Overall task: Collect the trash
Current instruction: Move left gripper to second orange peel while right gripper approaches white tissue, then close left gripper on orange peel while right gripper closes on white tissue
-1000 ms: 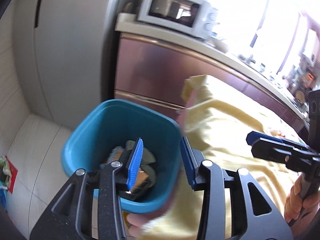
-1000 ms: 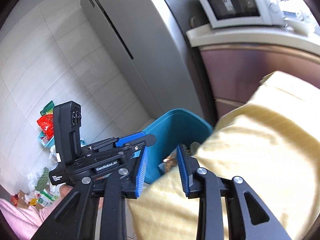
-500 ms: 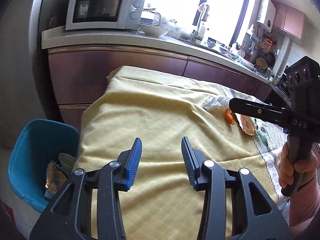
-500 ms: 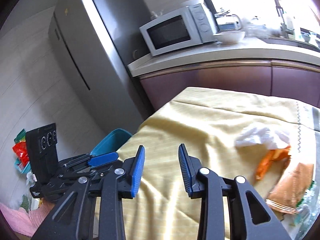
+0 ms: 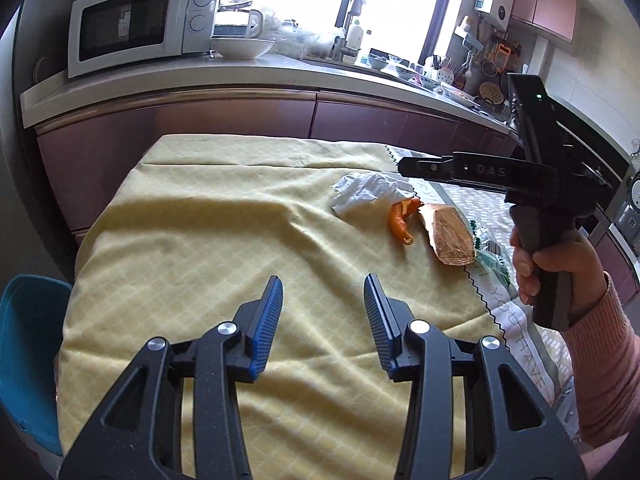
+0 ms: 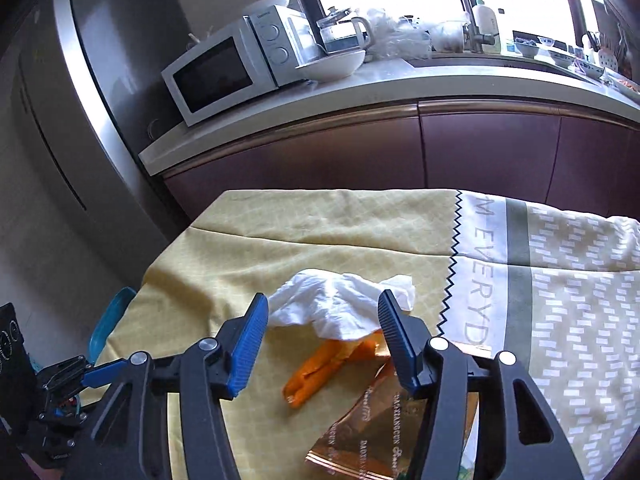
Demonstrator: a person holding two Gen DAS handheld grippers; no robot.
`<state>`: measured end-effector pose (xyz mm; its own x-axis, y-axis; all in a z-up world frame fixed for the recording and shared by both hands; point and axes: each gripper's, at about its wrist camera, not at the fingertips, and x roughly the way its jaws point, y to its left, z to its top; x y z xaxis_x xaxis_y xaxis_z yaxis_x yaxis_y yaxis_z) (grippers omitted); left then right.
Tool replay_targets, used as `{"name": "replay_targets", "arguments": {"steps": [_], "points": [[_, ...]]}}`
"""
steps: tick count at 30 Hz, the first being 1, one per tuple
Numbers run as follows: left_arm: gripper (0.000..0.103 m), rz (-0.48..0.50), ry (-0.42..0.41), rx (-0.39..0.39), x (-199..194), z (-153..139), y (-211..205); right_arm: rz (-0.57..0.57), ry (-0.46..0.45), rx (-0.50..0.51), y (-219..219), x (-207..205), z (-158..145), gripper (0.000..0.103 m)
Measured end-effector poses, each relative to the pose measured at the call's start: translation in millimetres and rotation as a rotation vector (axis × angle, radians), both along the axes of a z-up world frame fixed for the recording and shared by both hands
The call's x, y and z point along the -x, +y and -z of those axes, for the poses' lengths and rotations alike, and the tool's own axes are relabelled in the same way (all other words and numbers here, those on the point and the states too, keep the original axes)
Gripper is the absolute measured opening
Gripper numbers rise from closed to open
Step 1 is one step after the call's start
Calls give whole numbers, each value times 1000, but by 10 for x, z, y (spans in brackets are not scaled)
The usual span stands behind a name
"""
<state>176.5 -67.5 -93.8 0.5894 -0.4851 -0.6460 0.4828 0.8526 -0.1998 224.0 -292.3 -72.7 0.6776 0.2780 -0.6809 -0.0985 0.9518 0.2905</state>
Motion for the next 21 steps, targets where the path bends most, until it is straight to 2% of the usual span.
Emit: {"name": "replay_targets", "arguments": {"steps": [4, 9, 10, 11, 13, 15, 21], "points": [[42, 22, 1, -12, -51, -1, -139, 4, 41, 26, -21, -167, 98, 64], [43, 53, 7, -27, -118, 19, -330, -22, 80, 34, 19, -277, 179, 63], [43, 58, 10, -30, -143, 17, -364, -26, 88, 38, 22, -295, 201, 61], [43, 64, 14, -33, -162, 24, -397, -30, 95, 40, 32, -303, 221, 51], [43, 76, 20, -40, -196, 43, -473, -39, 108, 33, 38, -314, 248, 19], [43, 90, 27, -44, -230, 52, -542, -41, 102, 21, 21, -299, 249, 9], [43, 134, 46, -53, -360, 75, -797, -26, 27, -42, -94, -191, 68, 7]]}}
